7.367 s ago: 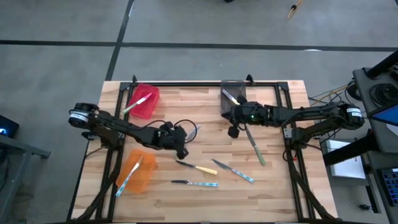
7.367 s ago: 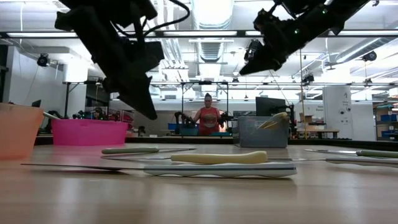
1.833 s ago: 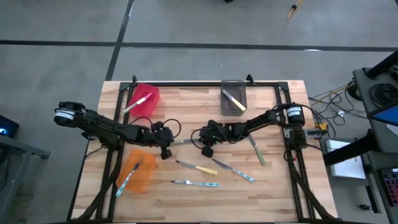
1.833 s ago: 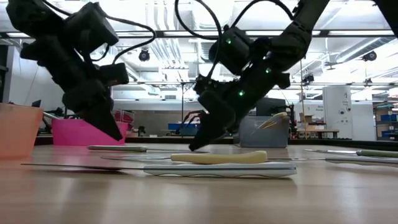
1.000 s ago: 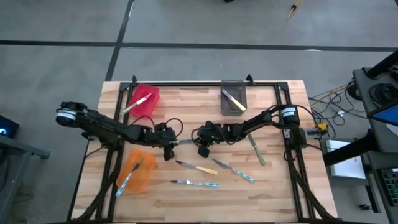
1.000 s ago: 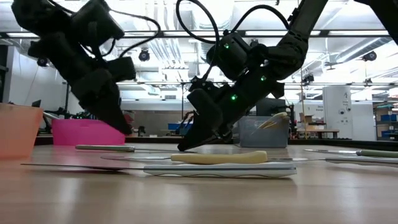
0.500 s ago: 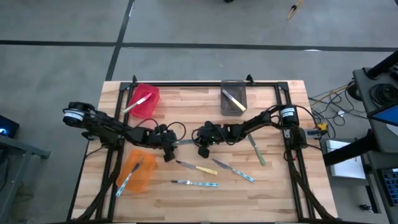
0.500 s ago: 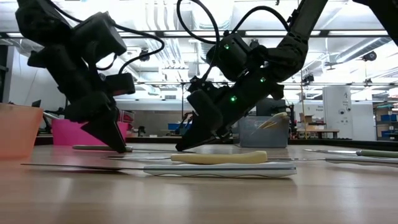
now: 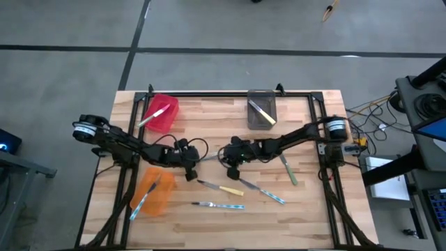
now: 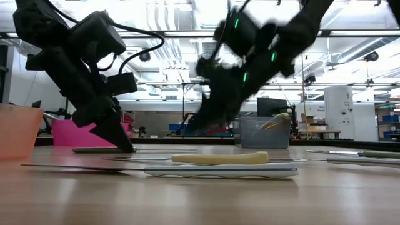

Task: Sort silverware by color (type)
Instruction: Put the left green knife into the red bin

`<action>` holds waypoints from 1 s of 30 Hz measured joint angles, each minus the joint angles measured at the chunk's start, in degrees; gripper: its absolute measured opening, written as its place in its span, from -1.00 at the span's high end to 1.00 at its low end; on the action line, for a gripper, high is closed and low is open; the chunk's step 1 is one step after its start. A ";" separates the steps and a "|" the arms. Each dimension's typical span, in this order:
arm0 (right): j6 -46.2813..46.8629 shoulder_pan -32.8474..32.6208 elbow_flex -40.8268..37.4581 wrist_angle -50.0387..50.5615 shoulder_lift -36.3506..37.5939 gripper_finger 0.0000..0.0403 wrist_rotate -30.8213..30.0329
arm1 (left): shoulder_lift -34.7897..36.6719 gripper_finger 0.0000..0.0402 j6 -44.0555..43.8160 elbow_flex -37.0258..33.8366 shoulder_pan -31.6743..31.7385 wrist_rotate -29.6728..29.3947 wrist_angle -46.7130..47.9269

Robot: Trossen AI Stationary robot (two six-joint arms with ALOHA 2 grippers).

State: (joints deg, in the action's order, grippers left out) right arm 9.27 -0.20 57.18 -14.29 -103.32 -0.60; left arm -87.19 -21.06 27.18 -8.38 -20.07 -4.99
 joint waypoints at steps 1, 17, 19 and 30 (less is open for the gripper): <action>-0.44 -0.13 -0.24 0.42 1.82 0.96 -0.31 | 0.16 0.91 -0.06 -0.04 0.00 0.08 -0.02; 3.89 -0.89 -11.29 -1.64 10.25 0.96 -4.85 | 1.04 0.99 -1.99 0.00 0.39 4.57 -2.56; 3.99 -0.82 -11.11 -2.45 8.35 0.96 -5.42 | 0.98 0.99 -1.99 0.00 0.39 4.67 -2.56; -1.81 -0.82 -3.96 -8.40 -5.40 0.96 -4.99 | -0.10 1.00 -1.55 -0.33 0.94 4.65 -3.24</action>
State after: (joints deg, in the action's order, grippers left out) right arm 7.46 -1.02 53.22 -22.69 -108.71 -5.60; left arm -87.29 -22.61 26.85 -7.44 -15.42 -8.24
